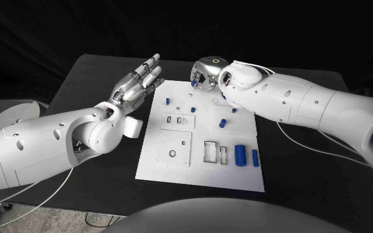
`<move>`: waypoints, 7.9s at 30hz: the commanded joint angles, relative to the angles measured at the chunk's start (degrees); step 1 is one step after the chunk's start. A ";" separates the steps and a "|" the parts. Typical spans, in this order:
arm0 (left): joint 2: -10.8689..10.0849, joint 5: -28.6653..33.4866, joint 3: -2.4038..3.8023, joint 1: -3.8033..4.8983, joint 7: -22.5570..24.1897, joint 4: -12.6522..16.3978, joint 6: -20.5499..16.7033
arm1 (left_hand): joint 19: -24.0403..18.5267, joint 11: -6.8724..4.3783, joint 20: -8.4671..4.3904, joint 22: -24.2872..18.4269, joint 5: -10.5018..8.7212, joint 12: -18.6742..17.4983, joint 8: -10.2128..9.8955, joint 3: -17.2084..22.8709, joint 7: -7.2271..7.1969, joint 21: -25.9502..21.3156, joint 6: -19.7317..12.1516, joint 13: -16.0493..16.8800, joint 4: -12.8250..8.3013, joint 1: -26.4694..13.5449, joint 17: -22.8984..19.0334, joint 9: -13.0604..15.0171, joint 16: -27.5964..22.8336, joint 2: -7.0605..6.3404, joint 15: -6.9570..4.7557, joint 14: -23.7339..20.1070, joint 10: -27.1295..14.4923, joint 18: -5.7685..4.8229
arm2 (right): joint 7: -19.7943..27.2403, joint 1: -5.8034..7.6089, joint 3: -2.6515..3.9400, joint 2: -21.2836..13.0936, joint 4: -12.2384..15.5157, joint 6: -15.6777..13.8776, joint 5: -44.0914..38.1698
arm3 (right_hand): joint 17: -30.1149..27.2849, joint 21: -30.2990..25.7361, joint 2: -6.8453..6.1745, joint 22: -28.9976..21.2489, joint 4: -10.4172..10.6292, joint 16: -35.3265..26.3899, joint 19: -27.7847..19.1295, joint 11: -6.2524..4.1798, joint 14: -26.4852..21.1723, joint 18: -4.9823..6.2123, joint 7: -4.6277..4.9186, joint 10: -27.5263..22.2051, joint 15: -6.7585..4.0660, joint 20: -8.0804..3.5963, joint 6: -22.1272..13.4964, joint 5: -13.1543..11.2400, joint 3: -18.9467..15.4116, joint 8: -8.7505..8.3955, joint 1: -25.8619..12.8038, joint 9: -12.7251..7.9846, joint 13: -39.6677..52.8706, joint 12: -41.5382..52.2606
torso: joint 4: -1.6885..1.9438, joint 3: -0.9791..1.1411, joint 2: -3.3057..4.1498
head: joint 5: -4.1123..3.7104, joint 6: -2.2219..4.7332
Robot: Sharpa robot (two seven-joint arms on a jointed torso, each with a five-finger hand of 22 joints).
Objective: Assemble the parts on the task board
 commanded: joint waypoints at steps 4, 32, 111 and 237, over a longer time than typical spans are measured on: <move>0.17 0.04 0.04 0.02 0.15 -0.03 1.36 | 0.03 0.24 0.26 0.08 0.40 -0.33 0.33 0.37 0.53 0.38 -0.02 -0.06 -0.13 0.59 -0.05 0.08 -0.21 -0.19 0.35 -0.03 0.02 0.53 | -0.15 -0.13 0.02 -0.12 0.08 3.51 0.06 | -0.32 0.16 -0.20 0.09 -0.23 -0.30 -0.27 0.44 -0.19 -0.73 0.39 -0.28 0.41 0.49 -0.46 0.37 0.35 -0.60 -0.29 0.11 -0.10 -0.51 | -0.06 0.00 0.00 | 0.01 0.01; 0.56 0.19 0.04 0.02 -0.40 -0.31 1.96 | 0.08 0.36 0.42 0.10 0.45 -0.33 0.45 0.52 1.07 0.42 0.58 -0.06 -0.12 0.59 -0.05 0.17 -0.21 0.00 0.55 -0.03 0.02 0.52 | -0.82 -0.55 0.01 0.89 -1.15 3.53 0.59 | -3.54 -1.83 -0.34 -1.15 -0.07 -2.52 -2.76 1.54 -2.85 -0.19 -0.70 -4.35 1.16 1.32 -9.31 -1.24 1.17 -4.11 -1.91 -1.46 -0.07 -2.07 | 0.05 -0.02 -0.01 | -0.40 0.01; 0.82 0.26 -0.27 -0.22 -1.07 -1.59 3.10 | 0.23 1.44 0.82 0.15 0.76 -0.33 0.47 0.85 1.43 0.53 0.80 -0.06 -0.59 0.88 -0.05 0.19 -0.21 -0.01 1.30 -0.03 0.02 0.52 | -6.80 -1.28 -0.29 -18.42 12.09 8.91 3.88 | 42.99 9.44 2.08 17.34 0.31 28.25 3.44 -3.07 7.92 -3.17 -0.42 22.90 -1.79 -1.21 -12.53 0.96 -11.15 -2.00 -4.44 -2.75 85.88 83.81 | -0.75 -0.42 -0.10 | 0.09 0.01; 0.91 0.30 -0.43 -0.55 -0.36 -2.73 4.15 | 1.19 2.48 1.40 0.50 1.90 -0.11 0.84 1.61 2.80 1.25 2.62 0.17 -2.15 1.33 0.20 0.44 0.17 0.02 2.36 0.53 0.62 0.57 | 3.50 4.43 -0.06 -23.31 23.29 -4.45 13.88 | 47.39 15.17 2.20 26.96 4.44 31.15 10.34 -4.30 9.67 -5.32 -1.59 22.90 -3.00 -2.33 -16.46 -5.01 -11.87 2.86 -7.01 -3.17 85.88 83.81 | -0.92 -0.66 -0.21 | 0.20 0.01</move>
